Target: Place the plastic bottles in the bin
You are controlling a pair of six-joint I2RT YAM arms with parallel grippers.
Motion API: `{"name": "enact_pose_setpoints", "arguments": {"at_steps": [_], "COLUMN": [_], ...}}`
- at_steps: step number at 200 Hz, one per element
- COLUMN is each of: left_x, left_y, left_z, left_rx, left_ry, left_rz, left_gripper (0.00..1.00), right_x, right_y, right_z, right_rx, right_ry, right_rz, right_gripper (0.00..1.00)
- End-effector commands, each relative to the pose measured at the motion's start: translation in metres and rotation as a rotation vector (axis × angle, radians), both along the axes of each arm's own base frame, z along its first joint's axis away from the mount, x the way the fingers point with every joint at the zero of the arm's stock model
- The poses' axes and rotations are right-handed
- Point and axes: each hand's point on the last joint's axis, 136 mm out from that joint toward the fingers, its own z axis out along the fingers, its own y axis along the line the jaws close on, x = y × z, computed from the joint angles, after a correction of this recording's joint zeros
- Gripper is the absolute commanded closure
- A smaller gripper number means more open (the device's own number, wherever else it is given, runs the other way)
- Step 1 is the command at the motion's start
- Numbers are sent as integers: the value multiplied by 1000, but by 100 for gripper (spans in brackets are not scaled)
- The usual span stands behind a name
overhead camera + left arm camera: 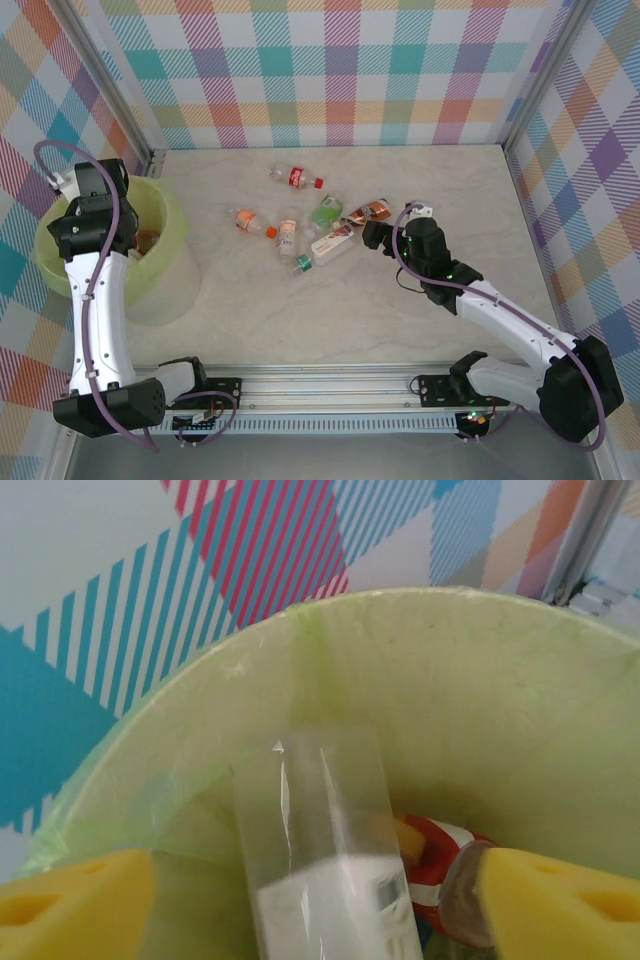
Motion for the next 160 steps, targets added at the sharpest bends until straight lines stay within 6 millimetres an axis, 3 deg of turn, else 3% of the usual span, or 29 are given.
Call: {"name": "enact_pose_setpoints", "arguments": {"at_steps": [1, 58, 92, 129, 160], "left_x": [1, 19, 30, 36, 40], "left_y": [-3, -33, -65, -93, -122], "left_z": [-3, -6, 5, 20, 38], "left_rx": [-45, -188, -300, -396, -367], "left_ry": [-28, -97, -190, -258, -266], "left_rz": [-5, -168, -327, -442, -533], "left_gripper": [1, 0, 0, 0, 0], "right_x": [7, 16, 22, 20, 21], "right_y": [-2, 3, -8, -6, 2], "right_z": [8, -1, 2, 15, 20], "right_rx": [3, 3, 14, -24, -90], "right_ry": [-17, 23, 11, -24, -16], "right_rz": [-23, -38, -126, -82, -14], "right_gripper": [0, 0, 0, 0, 0]}}
